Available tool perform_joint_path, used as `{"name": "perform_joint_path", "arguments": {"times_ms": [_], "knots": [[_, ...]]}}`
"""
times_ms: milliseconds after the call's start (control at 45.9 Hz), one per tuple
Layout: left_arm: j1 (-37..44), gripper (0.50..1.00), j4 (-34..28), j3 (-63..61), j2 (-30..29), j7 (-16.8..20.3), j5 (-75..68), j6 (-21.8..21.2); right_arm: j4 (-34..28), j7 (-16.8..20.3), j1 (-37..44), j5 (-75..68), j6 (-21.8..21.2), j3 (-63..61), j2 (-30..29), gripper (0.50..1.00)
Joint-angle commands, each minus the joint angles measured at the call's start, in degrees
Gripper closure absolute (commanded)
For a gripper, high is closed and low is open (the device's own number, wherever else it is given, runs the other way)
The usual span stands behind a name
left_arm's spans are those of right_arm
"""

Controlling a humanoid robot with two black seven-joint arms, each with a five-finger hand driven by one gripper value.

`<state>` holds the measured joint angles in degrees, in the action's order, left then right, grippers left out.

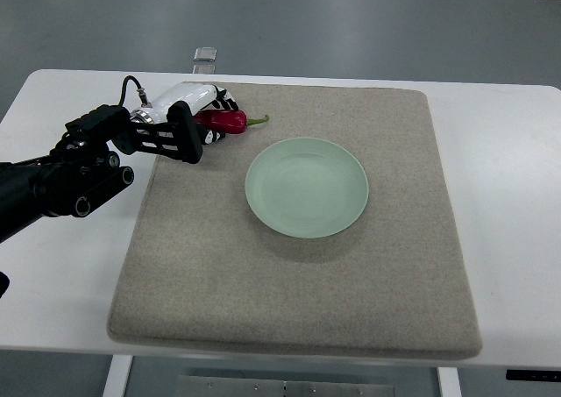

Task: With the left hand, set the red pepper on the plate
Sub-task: 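Close the left hand fingers around the red pepper, then carry the red pepper with the left hand over the green plate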

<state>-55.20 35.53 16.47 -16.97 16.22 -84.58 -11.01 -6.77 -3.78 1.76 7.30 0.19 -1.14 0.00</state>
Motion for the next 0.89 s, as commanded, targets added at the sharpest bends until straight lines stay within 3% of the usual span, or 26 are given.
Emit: {"name": "perform_joint_path", "arguments": {"times_ms": [0,196,261,283,675,871], "knots": [[-0.08,0.793,-0.02,-0.04,0.0,-0.05,0.03,0.02,0.0,0.0,0.0,0.0,-0.01,0.0,0.0,0.572],[-0.08,0.883,-0.02,-0.04,0.0,-0.05,-0.06,0.02,0.0,0.0,0.0,0.0,-0.01,0.0,0.0,0.572],[-0.08,0.994,-0.02,-0.12,0.0,-0.05,-0.15,0.02,0.0,0.0,0.0,0.0,-0.01,0.0,0.0,0.572],[-0.08,1.0,-0.11,-0.04,0.0,-0.05,-0.15,0.11,0.0,0.0,0.0,0.0,-0.01,0.0,0.0,0.572],[-0.43,1.0,-0.46,0.67,0.35,-0.05,0.99,-0.15,0.0,0.0,0.0,0.0,-0.01,0.0,0.0,0.572],[-1.31,1.0,1.9,1.28,0.35,0.57,1.34,-4.28,0.0,0.0,0.0,0.0,-0.01,0.0,0.0,0.572]]}}
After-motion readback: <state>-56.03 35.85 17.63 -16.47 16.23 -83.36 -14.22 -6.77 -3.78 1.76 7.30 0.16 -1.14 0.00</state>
